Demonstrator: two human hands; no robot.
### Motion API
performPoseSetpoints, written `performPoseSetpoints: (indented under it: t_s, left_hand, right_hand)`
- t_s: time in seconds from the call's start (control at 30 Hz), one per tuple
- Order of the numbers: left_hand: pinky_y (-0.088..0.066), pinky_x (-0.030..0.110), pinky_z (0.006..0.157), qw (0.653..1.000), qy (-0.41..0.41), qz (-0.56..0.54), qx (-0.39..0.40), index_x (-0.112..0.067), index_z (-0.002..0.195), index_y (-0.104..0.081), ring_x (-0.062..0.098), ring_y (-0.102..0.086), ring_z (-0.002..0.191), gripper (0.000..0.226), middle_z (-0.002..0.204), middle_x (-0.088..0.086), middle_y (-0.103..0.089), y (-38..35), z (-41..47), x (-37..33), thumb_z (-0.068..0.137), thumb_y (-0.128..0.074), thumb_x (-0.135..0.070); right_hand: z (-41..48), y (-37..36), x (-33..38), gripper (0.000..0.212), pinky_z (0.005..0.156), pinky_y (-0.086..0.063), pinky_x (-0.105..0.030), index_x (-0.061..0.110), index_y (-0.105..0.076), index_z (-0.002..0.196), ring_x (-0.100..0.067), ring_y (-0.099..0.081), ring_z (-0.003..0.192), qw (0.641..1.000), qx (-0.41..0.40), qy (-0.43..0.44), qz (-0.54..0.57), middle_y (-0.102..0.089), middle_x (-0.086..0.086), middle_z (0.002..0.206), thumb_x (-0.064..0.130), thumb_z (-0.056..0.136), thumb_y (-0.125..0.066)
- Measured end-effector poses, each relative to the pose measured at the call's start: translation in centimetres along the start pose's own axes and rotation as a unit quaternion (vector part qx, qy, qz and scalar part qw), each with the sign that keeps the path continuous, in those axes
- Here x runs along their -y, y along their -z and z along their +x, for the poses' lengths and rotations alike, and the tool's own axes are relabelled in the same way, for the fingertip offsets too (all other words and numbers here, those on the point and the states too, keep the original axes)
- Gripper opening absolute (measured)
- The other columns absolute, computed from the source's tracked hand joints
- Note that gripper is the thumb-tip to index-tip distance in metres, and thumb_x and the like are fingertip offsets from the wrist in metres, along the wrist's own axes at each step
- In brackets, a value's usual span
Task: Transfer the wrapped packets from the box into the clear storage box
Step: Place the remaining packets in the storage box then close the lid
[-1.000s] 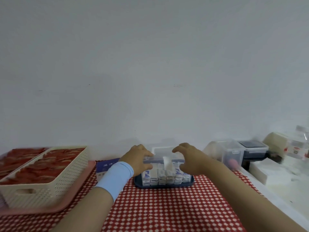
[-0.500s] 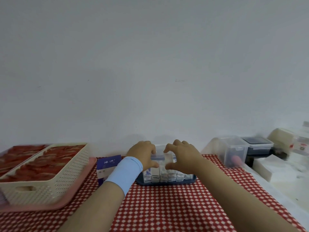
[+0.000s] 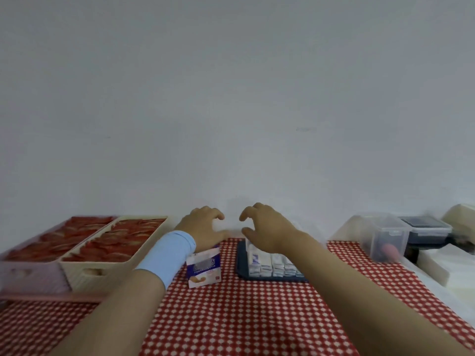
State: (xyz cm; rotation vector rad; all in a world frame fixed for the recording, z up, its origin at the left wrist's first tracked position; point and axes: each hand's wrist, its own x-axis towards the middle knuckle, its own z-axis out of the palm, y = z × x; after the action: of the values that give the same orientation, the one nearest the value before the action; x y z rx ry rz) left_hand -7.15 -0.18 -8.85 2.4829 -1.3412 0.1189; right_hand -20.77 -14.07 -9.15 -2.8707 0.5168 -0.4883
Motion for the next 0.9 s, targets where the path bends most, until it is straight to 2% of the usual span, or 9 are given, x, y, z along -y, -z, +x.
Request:
performPoseSetpoints:
  t_s: [0.17,0.23,0.3,0.4,0.47,0.53,0.67,0.8,0.9]
  left_hand:
    - [-0.044,0.041,0.106,0.991,0.102,-0.004,0.083,-0.030,0.150,-0.029,0.020,-0.048,0.130,0.122,0.150,-0.002,-0.041,0.3,-2.7,5.1,0.047,-0.064,-0.084]
    - [-0.043,0.042,0.107,0.988,0.115,-0.034,0.102,-0.029,0.154,-0.019,0.020,-0.049,0.130,0.133,0.152,0.000,-0.041,-0.7,-3.1,5.8,0.044,-0.065,-0.088]
    - [-0.039,0.038,0.110,0.985,0.120,-0.065,0.102,-0.023,0.157,-0.014,0.022,-0.046,0.134,0.119,0.154,0.003,-0.039,-1.7,-3.4,6.3,0.064,-0.069,-0.076]
    - [-0.042,0.030,0.101,0.988,0.127,-0.064,0.055,-0.018,0.155,-0.024,0.023,-0.049,0.131,0.081,0.152,0.006,-0.042,-2.3,-3.4,6.4,0.089,-0.065,-0.042]
    - [-0.046,0.027,0.084,0.991,0.112,-0.074,0.019,-0.018,0.132,-0.052,0.025,-0.061,0.114,0.051,0.131,0.010,-0.058,-1.7,-3.2,6.3,0.086,-0.069,-0.034]
    - [-0.049,0.029,0.077,0.989,0.095,-0.115,-0.012,-0.017,0.102,-0.062,0.026,-0.065,0.098,0.028,0.112,0.008,-0.066,-0.8,-3.1,5.8,0.080,-0.075,-0.029]
    - [-0.047,0.034,0.100,0.978,0.069,-0.186,-0.059,-0.012,0.139,-0.050,0.023,-0.059,0.117,0.068,0.137,0.005,-0.056,0.9,-3.2,2.7,0.079,-0.079,-0.025]
    - [-0.051,0.038,0.099,0.969,0.006,-0.236,-0.075,-0.017,0.142,-0.047,0.024,-0.060,0.115,0.071,0.138,0.007,-0.054,1.9,-3.2,-2.7,0.080,-0.080,-0.023]
    - [-0.053,0.035,0.095,0.968,-0.056,-0.224,-0.097,-0.017,0.137,-0.053,0.022,-0.062,0.108,0.064,0.131,0.007,-0.059,2.6,-3.2,-7.5,0.080,-0.080,-0.026]
  right_hand:
    - [2.0,-3.0,6.0,0.041,0.100,-0.049,-0.035,0.011,-0.052,0.138,-0.025,-0.057,0.120,0.993,0.076,-0.033,0.087,-0.056,-0.009,0.138,0.030,0.102,-0.047]
    - [2.6,-4.2,7.0,0.039,0.094,-0.049,-0.038,0.005,-0.056,0.131,-0.031,-0.059,0.117,0.990,0.100,-0.070,0.076,-0.059,-0.015,0.132,0.030,0.103,-0.044]
    - [2.8,-5.1,8.1,0.040,0.086,-0.047,-0.039,0.004,-0.061,0.120,-0.034,-0.060,0.111,0.985,0.110,-0.097,0.093,-0.063,-0.018,0.124,0.033,0.103,-0.041]
    - [2.4,-5.2,8.9,0.044,0.091,-0.045,-0.035,0.005,-0.053,0.132,-0.032,-0.055,0.118,0.980,0.112,-0.098,0.133,-0.056,-0.017,0.132,0.035,0.107,-0.035]
    - [1.9,-4.5,8.8,0.045,0.095,-0.047,-0.035,0.005,-0.048,0.138,-0.029,-0.055,0.119,0.972,0.083,-0.113,0.189,-0.055,-0.016,0.136,0.036,0.107,-0.036]
    - [1.5,-3.4,8.5,0.044,0.095,-0.051,-0.037,0.004,-0.047,0.139,-0.029,-0.058,0.116,0.966,0.035,-0.124,0.224,-0.056,-0.015,0.136,0.033,0.107,-0.037]
    - [0.0,-0.3,7.0,0.036,0.082,-0.055,-0.035,0.006,-0.055,0.131,-0.026,-0.063,0.103,0.960,-0.043,-0.141,0.239,-0.063,-0.012,0.125,0.027,0.105,-0.043]
    - [-3.6,2.9,4.2,0.029,0.065,-0.049,-0.030,0.003,-0.067,0.105,-0.024,-0.065,0.084,0.950,-0.089,-0.173,0.243,-0.071,-0.012,0.097,0.026,0.102,-0.049]
    - [-7.2,4.9,1.6,0.026,0.060,-0.044,-0.033,0.002,-0.068,0.092,-0.021,-0.056,0.066,0.924,-0.161,-0.198,0.285,-0.066,-0.010,0.079,0.022,0.098,-0.052]
